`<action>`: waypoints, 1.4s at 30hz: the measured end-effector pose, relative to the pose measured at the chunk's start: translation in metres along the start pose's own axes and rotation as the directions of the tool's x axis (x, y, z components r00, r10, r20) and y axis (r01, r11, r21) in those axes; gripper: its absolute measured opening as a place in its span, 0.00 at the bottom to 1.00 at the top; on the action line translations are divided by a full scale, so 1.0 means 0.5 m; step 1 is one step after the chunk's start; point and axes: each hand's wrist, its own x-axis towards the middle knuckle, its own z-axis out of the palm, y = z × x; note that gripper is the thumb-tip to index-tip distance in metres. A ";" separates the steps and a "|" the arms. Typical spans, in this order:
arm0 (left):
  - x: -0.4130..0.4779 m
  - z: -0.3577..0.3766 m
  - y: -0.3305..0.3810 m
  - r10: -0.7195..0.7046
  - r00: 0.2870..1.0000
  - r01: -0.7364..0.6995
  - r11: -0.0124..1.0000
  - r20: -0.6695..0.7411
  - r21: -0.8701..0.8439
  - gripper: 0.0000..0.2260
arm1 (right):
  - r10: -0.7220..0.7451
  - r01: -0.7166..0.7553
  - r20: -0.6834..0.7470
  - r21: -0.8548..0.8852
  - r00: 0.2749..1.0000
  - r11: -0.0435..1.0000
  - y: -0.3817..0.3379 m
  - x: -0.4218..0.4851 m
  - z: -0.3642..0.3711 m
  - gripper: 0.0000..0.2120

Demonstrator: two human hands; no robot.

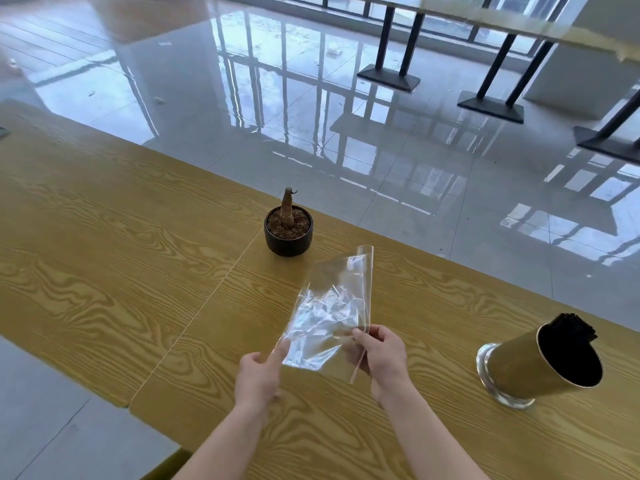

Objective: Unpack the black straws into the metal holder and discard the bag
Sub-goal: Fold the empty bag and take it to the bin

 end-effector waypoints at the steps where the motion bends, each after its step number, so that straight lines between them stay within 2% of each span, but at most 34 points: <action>1: -0.022 0.001 -0.008 -0.055 0.998 0.058 0.994 0.029 -0.091 0.43 | -0.001 0.000 0.016 0.040 1.000 0.999 -0.004 -0.010 0.004 0.02; 3: -0.061 0.010 -0.016 -0.148 0.972 0.195 0.939 0.181 -0.283 0.40 | 0.003 -0.009 0.048 0.107 0.999 0.994 -0.003 -0.033 0.012 0.02; 5: -0.093 0.023 -0.012 -0.133 0.933 0.280 0.852 0.333 -0.442 0.31 | 0.015 -0.027 0.079 0.158 0.997 0.987 0.010 -0.058 0.019 0.02; 6: -0.102 0.029 -0.010 -0.097 0.934 0.269 0.823 0.343 -0.500 0.25 | 0.021 -0.039 0.101 0.176 0.995 0.984 0.020 -0.072 0.021 0.01; 8: -0.113 0.037 -0.005 -0.045 0.968 0.181 0.804 0.245 -0.567 0.14 | 0.035 -0.066 0.157 0.196 0.987 0.978 0.041 -0.096 0.020 0.02; 11: -0.129 0.028 -0.015 -0.005 0.997 0.046 0.837 0.075 -0.546 0.05 | 0.051 -0.091 0.225 0.174 0.973 0.980 0.064 -0.118 0.004 0.05; 14: -0.163 -0.018 -0.045 0.083 0.995 -0.097 0.888 -0.049 -0.449 0.05 | 0.107 -0.163 0.304 0.166 0.947 0.973 0.075 -0.123 -0.005 0.10; 18: -0.207 -0.112 -0.092 0.187 0.973 -0.226 0.895 -0.137 -0.383 0.04 | 0.169 -0.213 0.362 0.085 0.917 0.973 0.078 -0.129 0.024 0.14; 20: -0.224 -0.164 -0.117 0.214 0.960 -0.268 0.894 -0.183 -0.359 0.05 | 0.137 -0.151 0.349 0.014 0.927 0.988 0.082 -0.139 0.055 0.14; 23: -0.240 -0.245 -0.160 0.205 0.948 -0.282 0.896 -0.243 -0.345 0.05 | 0.011 0.040 0.340 -0.143 0.940 0.989 0.102 -0.170 0.112 0.13; 28: -0.235 -0.376 -0.245 0.109 0.928 -0.224 0.928 -0.357 -0.299 0.02 | -0.127 0.313 0.467 -0.345 0.875 0.885 0.155 -0.259 0.222 0.11; 32: -0.214 -0.477 -0.321 0.043 0.882 -0.178 0.953 -0.468 -0.247 0.04 | -0.202 0.493 0.557 -0.440 0.805 0.751 0.222 -0.334 0.310 0.10; 37: -0.183 -0.587 -0.409 0.030 0.835 -0.135 0.979 -0.549 -0.152 0.10 | -0.324 0.688 0.624 -0.522 0.711 0.504 0.316 -0.406 0.393 0.08; 40: -0.158 -0.629 -0.457 0.064 0.813 -0.119 0.991 -0.578 -0.058 0.11 | -0.374 0.736 0.636 -0.540 0.675 0.409 0.379 -0.435 0.429 0.09; 42: -0.132 -0.645 -0.491 0.066 0.823 -0.091 0.996 -0.565 -0.017 0.12 | -0.382 0.755 0.652 -0.553 0.656 0.353 0.422 -0.442 0.445 0.09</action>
